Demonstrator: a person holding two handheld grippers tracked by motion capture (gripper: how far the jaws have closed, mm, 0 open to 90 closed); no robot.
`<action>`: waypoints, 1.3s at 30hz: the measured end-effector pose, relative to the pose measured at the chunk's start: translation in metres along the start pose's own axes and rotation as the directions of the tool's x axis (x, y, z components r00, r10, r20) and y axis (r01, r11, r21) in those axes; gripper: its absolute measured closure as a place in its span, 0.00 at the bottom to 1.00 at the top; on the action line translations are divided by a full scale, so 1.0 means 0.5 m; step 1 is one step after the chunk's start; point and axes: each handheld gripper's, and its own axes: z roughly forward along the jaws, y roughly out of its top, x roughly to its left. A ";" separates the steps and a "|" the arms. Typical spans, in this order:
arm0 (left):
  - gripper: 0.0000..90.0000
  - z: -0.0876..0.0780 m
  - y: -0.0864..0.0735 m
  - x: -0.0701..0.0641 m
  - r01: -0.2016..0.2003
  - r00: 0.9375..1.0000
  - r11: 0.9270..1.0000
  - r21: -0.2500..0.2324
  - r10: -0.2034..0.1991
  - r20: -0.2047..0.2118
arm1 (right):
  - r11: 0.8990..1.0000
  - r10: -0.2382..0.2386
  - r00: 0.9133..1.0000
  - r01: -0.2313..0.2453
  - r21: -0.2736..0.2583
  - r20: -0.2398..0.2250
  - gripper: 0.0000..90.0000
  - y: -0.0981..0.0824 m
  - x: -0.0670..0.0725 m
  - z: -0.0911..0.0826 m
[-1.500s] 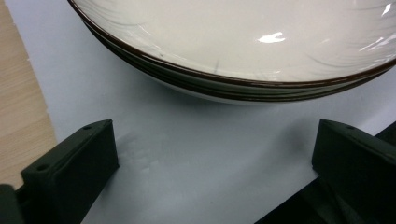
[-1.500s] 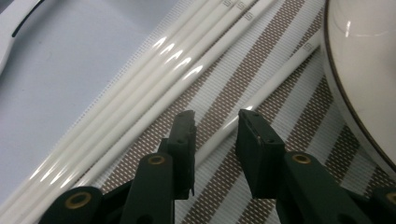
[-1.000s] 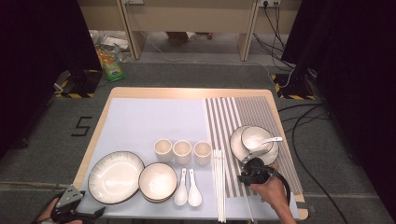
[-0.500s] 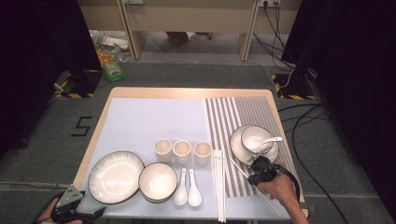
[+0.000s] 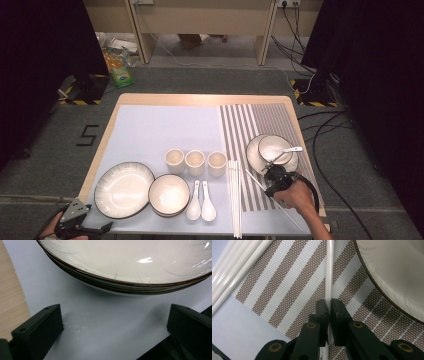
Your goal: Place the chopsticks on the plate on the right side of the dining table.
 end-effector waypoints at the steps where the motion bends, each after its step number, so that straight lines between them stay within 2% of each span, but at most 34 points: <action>1: 0.00 0.001 0.001 -0.001 0.006 1.000 1.000 0.000 -0.006 0.001 | 1.000 0.002 1.000 -0.002 0.007 -0.006 0.94 0.000 0.001 0.000; 6: 0.00 0.000 0.000 0.000 0.001 1.000 1.000 0.002 -0.001 -0.001 | 0.999 -0.023 1.000 0.023 0.038 0.003 0.94 0.002 0.003 -0.002; 13: 0.00 0.001 0.001 -0.001 0.003 1.000 1.000 0.002 -0.003 -0.003 | 0.992 -0.061 0.998 0.058 0.115 0.030 0.93 0.023 0.012 0.002; 18: 0.00 0.000 0.000 0.000 0.000 1.000 1.000 0.001 0.000 -0.002 | 0.991 -0.060 0.997 0.055 0.122 0.038 0.94 0.025 0.015 0.003; 22: 0.00 0.000 0.000 0.000 -0.001 1.000 1.000 0.001 0.001 0.000 | 0.989 -0.090 0.995 0.084 0.123 0.041 0.94 0.025 0.017 0.002; 24: 0.00 0.001 0.001 -0.001 0.007 1.000 1.000 0.002 -0.007 0.000 | 0.991 -0.084 0.996 0.081 0.103 0.026 0.94 0.025 0.015 -0.006; 25: 0.00 0.001 0.001 -0.001 0.007 1.000 1.000 0.002 -0.007 0.000 | 0.994 -0.087 0.996 0.085 0.064 0.020 0.94 0.024 0.012 -0.021; 28: 0.00 0.001 0.001 -0.001 0.007 1.000 1.000 0.000 -0.007 0.001 | 0.995 -0.086 0.996 0.085 0.042 0.015 0.94 0.023 0.012 -0.036; 30: 0.00 0.001 0.001 -0.001 0.007 1.000 1.000 0.002 -0.007 0.000 | 0.996 -0.086 0.996 0.087 -0.006 0.009 0.94 0.023 0.014 -0.063; 32: 0.00 0.000 0.000 0.000 -0.001 1.000 1.000 0.001 0.001 -0.002 | 0.996 -0.091 0.996 0.091 -0.016 0.008 0.94 0.023 0.015 -0.072; 33: 0.00 0.001 0.001 -0.001 0.007 1.000 1.000 -0.001 -0.007 0.000 | 0.993 -0.105 0.994 0.105 -0.048 0.008 0.94 0.024 0.016 -0.091; 36: 0.00 0.001 0.000 0.000 0.002 1.000 1.000 0.000 -0.002 0.000 | 0.990 -0.096 0.995 0.097 -0.100 0.015 0.94 0.027 0.010 -0.118; 37: 0.00 0.001 0.000 0.000 0.002 1.000 1.000 0.000 -0.002 0.000 | 0.990 -0.096 0.995 0.097 -0.100 0.015 0.94 0.027 0.010 -0.118; 38: 0.00 0.001 0.001 -0.001 0.007 1.000 1.000 -0.001 -0.007 0.001 | 0.987 -0.085 0.996 0.086 -0.135 0.016 0.94 0.028 0.000 -0.137; 39: 0.00 0.001 0.001 -0.001 0.004 1.000 1.000 0.004 -0.004 -0.001 | 0.987 -0.077 0.997 0.078 -0.144 0.018 0.94 0.028 -0.003 -0.143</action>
